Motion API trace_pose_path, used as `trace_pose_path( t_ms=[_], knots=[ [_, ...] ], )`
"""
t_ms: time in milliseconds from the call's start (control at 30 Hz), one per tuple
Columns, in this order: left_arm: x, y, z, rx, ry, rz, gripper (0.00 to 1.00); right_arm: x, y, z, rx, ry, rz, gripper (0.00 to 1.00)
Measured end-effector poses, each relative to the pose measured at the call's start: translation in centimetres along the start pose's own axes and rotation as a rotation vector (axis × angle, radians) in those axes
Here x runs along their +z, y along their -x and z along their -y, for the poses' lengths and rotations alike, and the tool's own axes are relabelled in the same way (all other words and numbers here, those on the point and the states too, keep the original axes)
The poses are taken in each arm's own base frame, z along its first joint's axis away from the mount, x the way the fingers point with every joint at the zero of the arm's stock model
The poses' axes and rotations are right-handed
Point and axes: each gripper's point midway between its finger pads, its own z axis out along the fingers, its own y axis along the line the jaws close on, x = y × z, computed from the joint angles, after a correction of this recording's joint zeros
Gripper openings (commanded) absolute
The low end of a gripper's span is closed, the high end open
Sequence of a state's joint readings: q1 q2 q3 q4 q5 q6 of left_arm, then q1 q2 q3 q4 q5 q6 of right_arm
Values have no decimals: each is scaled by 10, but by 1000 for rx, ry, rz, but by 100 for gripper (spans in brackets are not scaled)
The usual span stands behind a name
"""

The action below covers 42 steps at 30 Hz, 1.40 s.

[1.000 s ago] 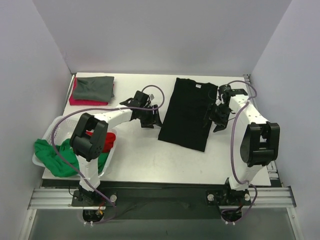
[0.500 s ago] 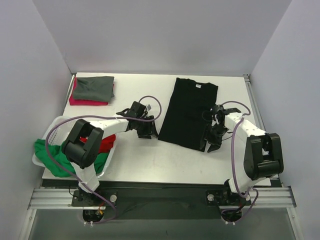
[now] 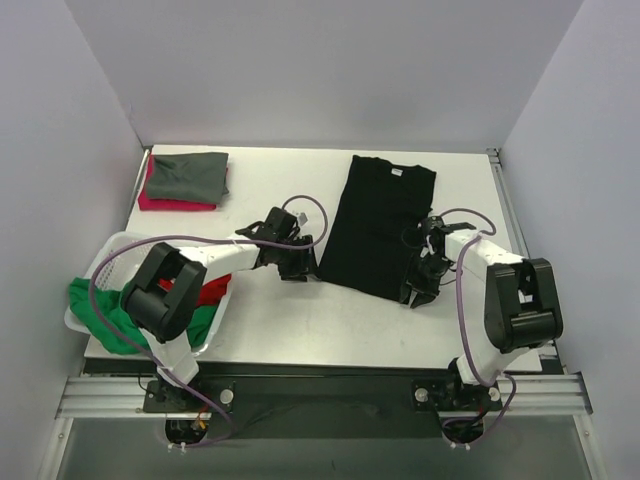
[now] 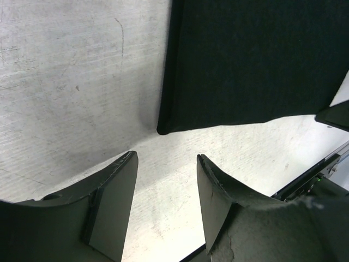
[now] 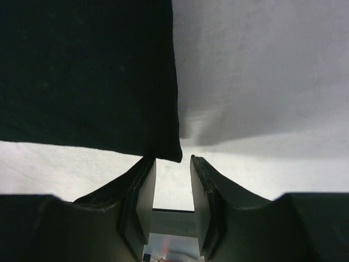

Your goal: Fold and stack the t-shirts

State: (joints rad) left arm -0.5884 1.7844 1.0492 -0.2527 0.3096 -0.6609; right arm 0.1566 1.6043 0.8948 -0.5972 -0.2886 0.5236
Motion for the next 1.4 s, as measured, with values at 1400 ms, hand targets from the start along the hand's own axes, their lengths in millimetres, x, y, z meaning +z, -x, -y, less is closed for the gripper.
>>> trace_pose_path(
  t_ms=[1400],
  knots=[
    [20,4,6,11,27,-1,42,17,2,-3,11,20,-35,0]
  ],
)
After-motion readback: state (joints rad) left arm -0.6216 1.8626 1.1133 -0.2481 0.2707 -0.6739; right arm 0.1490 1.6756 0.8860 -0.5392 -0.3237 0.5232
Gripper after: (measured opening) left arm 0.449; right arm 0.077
